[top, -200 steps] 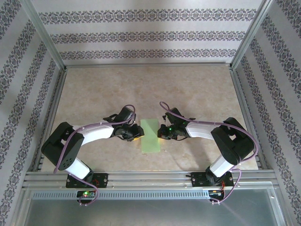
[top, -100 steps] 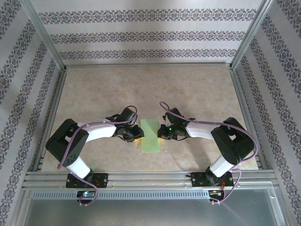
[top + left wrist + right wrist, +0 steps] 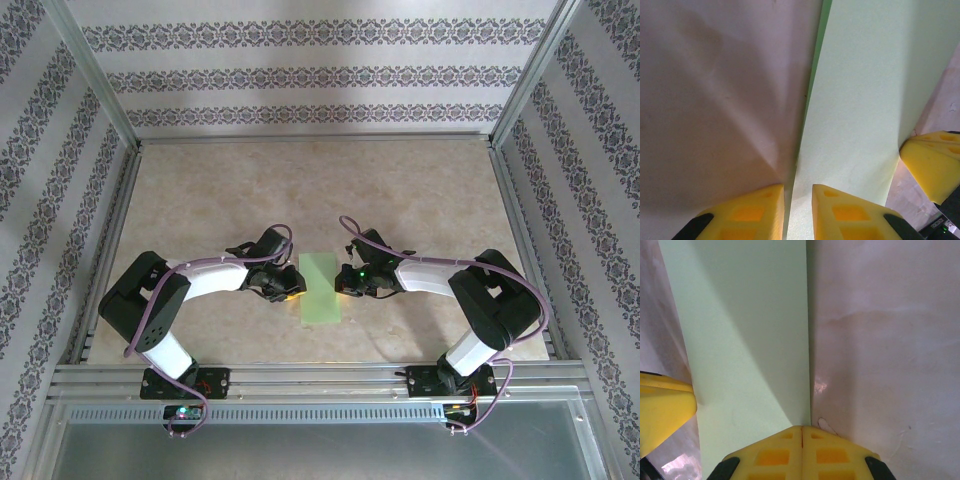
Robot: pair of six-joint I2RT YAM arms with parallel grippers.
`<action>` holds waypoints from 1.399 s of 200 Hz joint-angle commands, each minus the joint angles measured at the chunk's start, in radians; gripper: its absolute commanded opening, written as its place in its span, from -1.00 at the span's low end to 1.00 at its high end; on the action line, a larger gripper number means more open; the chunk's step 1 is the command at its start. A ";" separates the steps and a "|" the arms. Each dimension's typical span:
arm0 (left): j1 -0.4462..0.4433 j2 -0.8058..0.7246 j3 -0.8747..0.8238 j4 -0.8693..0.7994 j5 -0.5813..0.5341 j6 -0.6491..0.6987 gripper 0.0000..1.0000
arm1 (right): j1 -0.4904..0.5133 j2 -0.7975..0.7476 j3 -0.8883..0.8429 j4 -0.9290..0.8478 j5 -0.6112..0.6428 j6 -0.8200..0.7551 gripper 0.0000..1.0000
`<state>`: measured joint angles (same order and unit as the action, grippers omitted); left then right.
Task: Fold a paper plane with a square sheet of paper (fold left side to right side)
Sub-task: Third fold the triangle at the center of the table.
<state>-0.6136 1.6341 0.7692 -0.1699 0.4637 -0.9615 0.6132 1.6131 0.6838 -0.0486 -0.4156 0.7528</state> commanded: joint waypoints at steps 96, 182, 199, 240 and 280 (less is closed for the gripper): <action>-0.028 -0.010 0.016 0.062 0.040 0.001 -0.59 | -0.002 0.021 0.004 -0.033 0.040 -0.023 -1.00; -0.028 -0.035 0.005 0.096 0.012 -0.008 -0.41 | -0.002 0.019 0.006 -0.032 0.038 -0.028 -1.00; -0.026 -0.037 0.001 0.115 -0.003 -0.008 -0.34 | -0.002 0.018 0.004 -0.032 0.038 -0.027 -1.00; -0.026 -0.058 -0.028 0.181 -0.025 -0.037 -0.33 | -0.002 0.016 0.001 -0.031 0.038 -0.029 -1.00; -0.026 -0.084 -0.037 0.166 -0.045 -0.037 -0.22 | -0.002 0.019 0.003 -0.031 0.037 -0.030 -1.00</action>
<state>-0.6315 1.5864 0.7460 -0.0277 0.4503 -0.9813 0.6132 1.6131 0.6838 -0.0483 -0.4156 0.7490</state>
